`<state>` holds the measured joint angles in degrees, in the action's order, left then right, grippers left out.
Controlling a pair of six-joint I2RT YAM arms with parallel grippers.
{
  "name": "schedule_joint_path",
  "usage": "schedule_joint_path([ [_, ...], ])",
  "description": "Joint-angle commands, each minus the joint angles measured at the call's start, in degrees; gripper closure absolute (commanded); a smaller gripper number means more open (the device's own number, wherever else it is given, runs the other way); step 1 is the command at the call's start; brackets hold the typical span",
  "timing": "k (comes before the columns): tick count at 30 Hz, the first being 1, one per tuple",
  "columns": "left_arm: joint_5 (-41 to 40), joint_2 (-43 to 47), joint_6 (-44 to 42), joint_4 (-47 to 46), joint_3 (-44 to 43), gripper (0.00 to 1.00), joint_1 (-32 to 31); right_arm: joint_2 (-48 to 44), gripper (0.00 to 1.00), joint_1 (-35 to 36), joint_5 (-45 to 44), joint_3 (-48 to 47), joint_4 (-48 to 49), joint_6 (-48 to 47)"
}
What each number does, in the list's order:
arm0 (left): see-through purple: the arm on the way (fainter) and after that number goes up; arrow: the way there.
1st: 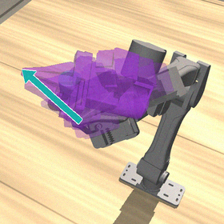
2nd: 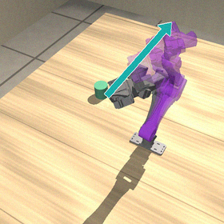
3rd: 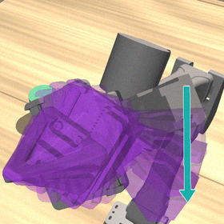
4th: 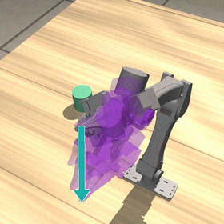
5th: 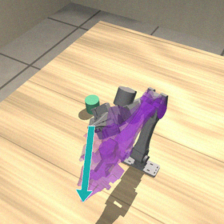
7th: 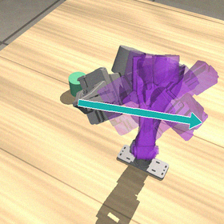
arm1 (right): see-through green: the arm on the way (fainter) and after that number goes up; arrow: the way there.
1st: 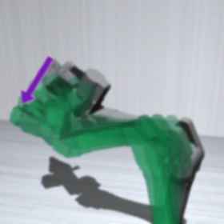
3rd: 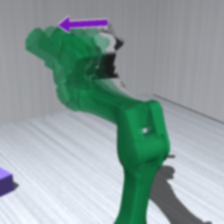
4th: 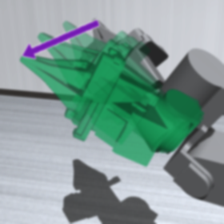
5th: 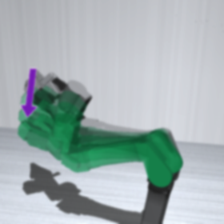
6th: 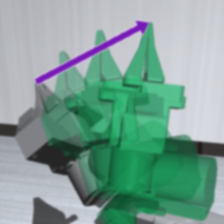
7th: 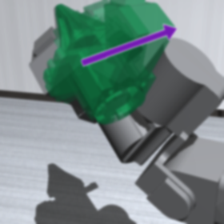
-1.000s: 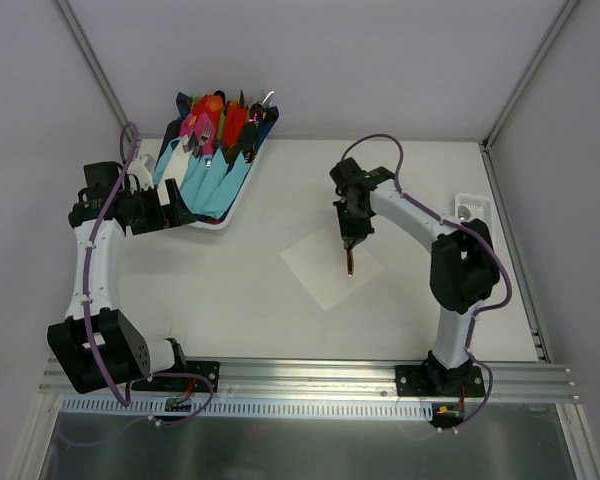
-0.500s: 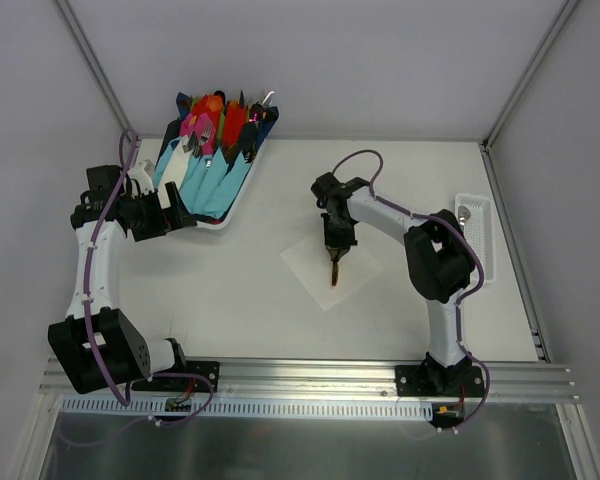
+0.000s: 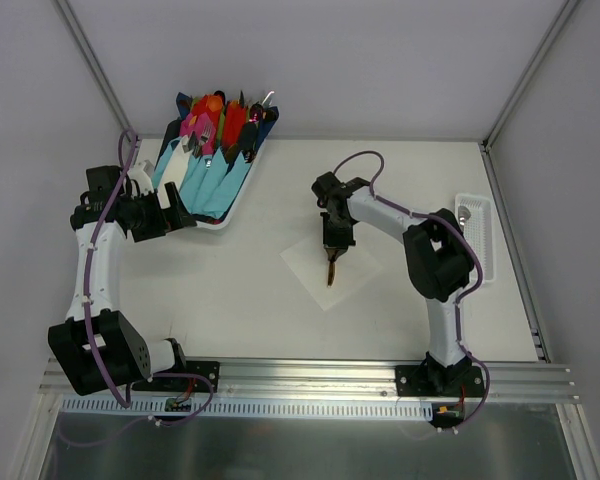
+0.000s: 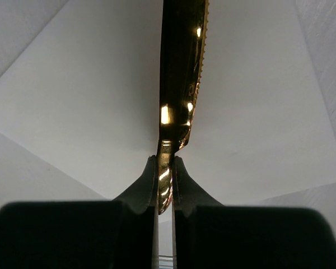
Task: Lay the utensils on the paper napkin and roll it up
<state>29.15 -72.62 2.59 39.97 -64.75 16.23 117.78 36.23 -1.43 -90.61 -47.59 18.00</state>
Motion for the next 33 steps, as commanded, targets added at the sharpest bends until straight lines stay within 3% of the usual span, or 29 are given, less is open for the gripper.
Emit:
schedule_joint_path([
  [1,-1.11,1.6,0.14,0.82,0.15,0.01,0.29,0.7,1.0,-0.89,0.73,-1.15,-0.13,0.28],
  [22,-1.55,0.99,-0.66,0.99,-0.02,0.01,0.29,3.51,1.0,-2.57,2.75,-1.94,-0.22,-1.39],
  [27,-0.76,0.9,-1.01,0.9,-0.11,0.01,0.3,3.43,0.78,-2.57,3.1,-2.2,-0.13,-0.86],
  [33,-1.11,1.16,-1.27,0.99,0.06,0.01,0.29,1.85,0.66,-2.57,2.84,-2.56,-0.13,0.19],
])
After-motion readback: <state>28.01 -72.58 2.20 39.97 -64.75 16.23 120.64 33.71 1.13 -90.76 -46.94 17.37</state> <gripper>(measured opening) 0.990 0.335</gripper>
